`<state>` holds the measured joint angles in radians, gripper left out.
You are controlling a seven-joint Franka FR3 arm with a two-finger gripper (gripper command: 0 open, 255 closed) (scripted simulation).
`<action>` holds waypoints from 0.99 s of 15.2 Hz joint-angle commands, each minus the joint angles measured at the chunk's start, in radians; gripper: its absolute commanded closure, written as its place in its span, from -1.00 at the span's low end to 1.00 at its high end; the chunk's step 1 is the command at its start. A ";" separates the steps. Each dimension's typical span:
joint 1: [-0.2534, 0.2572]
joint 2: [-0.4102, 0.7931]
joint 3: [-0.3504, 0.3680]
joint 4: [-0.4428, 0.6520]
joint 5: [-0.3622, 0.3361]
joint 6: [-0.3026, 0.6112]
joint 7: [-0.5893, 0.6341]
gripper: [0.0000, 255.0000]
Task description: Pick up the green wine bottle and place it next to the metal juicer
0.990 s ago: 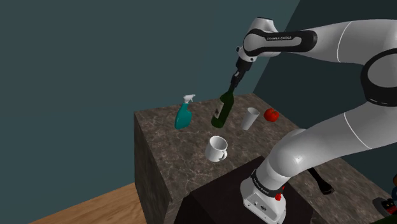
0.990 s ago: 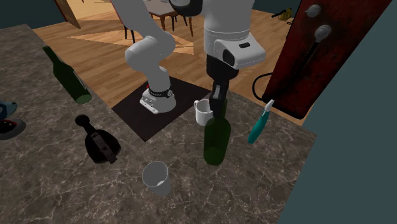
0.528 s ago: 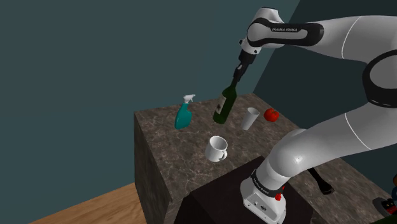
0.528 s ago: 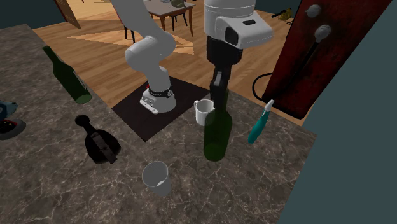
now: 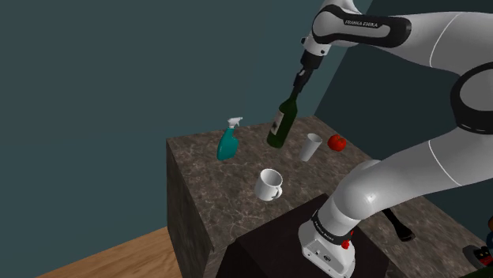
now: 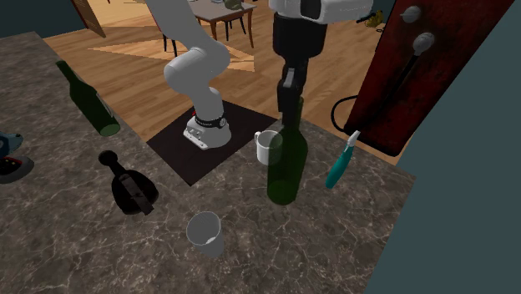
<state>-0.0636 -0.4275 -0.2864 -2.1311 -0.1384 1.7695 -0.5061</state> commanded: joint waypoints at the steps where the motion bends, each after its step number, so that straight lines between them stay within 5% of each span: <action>1: 0.001 0.002 0.002 0.028 0.002 -0.027 -0.001 1.00; 15: 0.009 0.043 0.010 0.255 0.017 -0.212 -0.014 1.00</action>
<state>-0.0550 -0.3866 -0.2779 -1.8927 -0.1226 1.5717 -0.5207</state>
